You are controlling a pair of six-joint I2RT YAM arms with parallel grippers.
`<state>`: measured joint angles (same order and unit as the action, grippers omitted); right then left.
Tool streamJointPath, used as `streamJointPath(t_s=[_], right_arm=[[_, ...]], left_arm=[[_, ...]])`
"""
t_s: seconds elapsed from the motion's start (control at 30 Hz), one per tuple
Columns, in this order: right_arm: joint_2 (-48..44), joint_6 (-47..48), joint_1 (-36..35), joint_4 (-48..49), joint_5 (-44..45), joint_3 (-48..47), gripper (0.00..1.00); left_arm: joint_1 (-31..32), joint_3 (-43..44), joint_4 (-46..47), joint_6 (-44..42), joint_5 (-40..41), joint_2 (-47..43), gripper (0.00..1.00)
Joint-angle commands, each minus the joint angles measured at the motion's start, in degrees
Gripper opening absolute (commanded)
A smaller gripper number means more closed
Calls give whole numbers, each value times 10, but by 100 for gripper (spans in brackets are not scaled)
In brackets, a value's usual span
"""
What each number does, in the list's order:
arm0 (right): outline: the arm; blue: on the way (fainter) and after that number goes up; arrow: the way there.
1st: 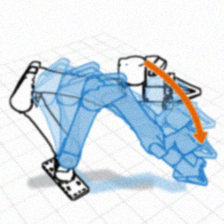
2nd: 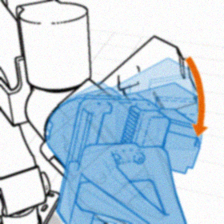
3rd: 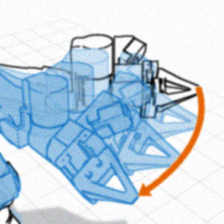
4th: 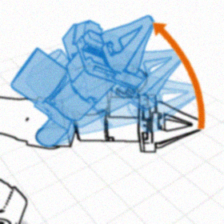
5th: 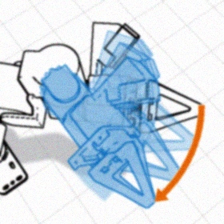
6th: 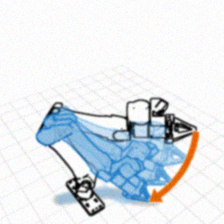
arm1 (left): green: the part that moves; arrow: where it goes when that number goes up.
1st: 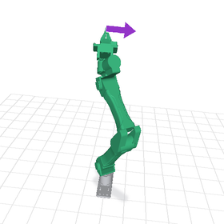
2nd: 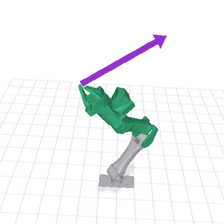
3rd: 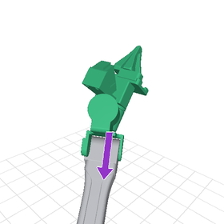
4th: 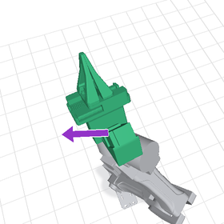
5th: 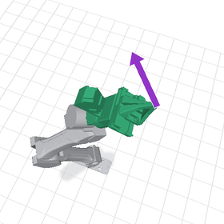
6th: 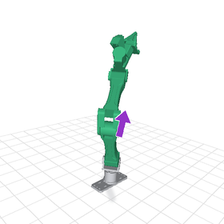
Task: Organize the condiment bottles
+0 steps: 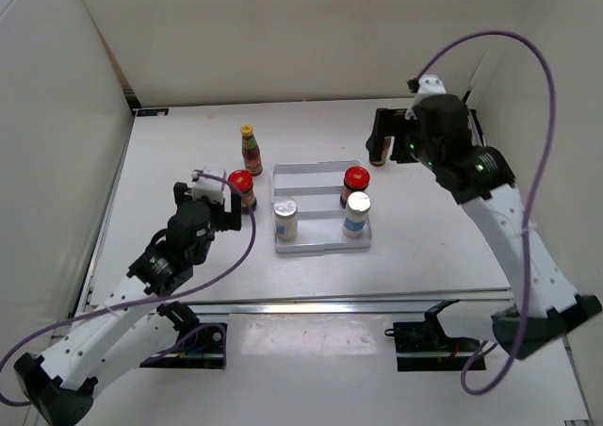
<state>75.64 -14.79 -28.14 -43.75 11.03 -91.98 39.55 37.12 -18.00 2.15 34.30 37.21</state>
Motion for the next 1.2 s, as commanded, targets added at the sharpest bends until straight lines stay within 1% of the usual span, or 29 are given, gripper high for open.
streamJointPath(t_s=[0.0,0.03,0.07,0.1,0.23,0.27,0.33,0.37,0.4,0.47,0.63,0.8,0.9,1.17], right_arm=[[-46,-3,-1,11,3,51,100],[-71,-3,-1,4,3,60,100],[-83,-9,-1,4,-2,68,100],[-94,-9,-1,-6,-2,75,100],[-145,-21,-1,-42,-2,99,100],[-152,-21,-1,-42,-2,108,100],[-172,-27,-1,-59,-2,117,100],[-177,-27,-1,-59,-2,124,100],[-182,-27,-1,-59,-2,131,100],[-195,-27,-1,-73,-2,131,100],[-200,-16,-1,-85,-8,131,100],[-200,-9,-1,-85,-14,131,100],[-195,-4,-1,-85,-30,125,100],[-195,-4,-1,-85,-36,125,100]], left_arm=[[-42,71,-29,30,-101,60,100],[-55,87,-34,38,-116,78,100],[-75,101,-34,45,-128,112,100],[-83,132,-41,50,-153,128,100],[-136,198,-48,66,-201,210,100],[-161,210,-54,74,-233,248,100],[-179,241,-62,80,-268,283,100],[-191,249,-62,86,-301,314,100],[-192,261,-62,92,-312,328,100],[-204,269,-62,101,-318,363,100],[-222,275,-62,112,-325,399,100],[-222,287,-62,112,-342,435,100],[-222,292,-62,112,-342,460,100],[-222,298,-62,123,-335,502,100]])
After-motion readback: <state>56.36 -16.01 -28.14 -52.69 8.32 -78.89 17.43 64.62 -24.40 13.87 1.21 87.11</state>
